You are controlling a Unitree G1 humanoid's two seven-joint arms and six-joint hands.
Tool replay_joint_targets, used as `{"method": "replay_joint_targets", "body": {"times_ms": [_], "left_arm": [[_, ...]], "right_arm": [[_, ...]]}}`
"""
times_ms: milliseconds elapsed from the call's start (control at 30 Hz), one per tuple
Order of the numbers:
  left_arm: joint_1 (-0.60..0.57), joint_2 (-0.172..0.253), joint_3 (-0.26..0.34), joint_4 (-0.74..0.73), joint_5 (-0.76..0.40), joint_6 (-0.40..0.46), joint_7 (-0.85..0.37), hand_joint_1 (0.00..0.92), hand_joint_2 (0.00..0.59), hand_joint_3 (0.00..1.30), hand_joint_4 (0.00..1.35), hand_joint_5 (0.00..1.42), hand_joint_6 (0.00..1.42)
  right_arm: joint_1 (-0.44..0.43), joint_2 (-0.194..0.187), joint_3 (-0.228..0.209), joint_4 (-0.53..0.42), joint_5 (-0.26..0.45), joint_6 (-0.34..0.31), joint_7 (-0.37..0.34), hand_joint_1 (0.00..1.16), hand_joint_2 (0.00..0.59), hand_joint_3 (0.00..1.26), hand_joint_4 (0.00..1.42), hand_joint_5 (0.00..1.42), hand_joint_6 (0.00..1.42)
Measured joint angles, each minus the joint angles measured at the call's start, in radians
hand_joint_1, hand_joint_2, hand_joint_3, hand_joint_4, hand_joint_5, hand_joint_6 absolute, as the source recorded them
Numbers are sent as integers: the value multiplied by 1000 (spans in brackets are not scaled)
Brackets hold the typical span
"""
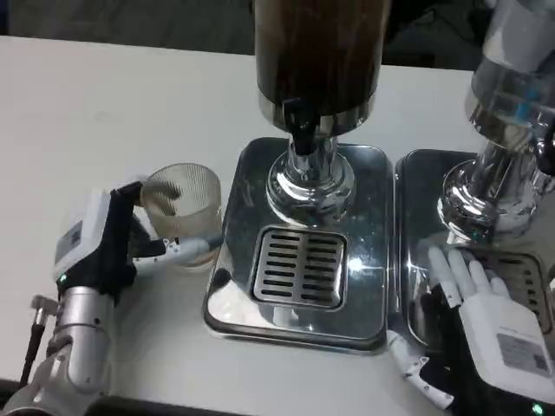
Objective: Grasp the cup under the faucet to collect the drink, then remove the cup.
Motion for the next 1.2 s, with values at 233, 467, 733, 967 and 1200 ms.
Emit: {"method": "replay_joint_targets", "body": {"times_ms": [233,467,733,967,1200], "left_arm": [[10,-2,-8,0,35,0,81,710,0,920,1085,1158,1269],[14,-2,-5,0,36,-7,126,717,0,931,1093,1166,1287],[29,-2,-5,-32,38,-48,147,713,0,918,1075,1151,1273],[30,-5,-37,-74,77,-96,151,711,0,917,1062,1135,1273],[27,-25,-58,-71,79,-102,104,711,0,917,1062,1138,1285]], "right_arm": [[-2,0,-1,0,1,0,0,328,470,15,0,0,2],[-13,0,-1,0,3,0,0,328,471,15,0,0,2],[-16,-3,-6,0,4,0,0,328,471,15,0,0,2],[-21,-7,-8,0,4,0,0,329,469,15,0,0,2],[-13,-6,-13,-7,3,0,-7,326,462,15,0,0,2]]}}
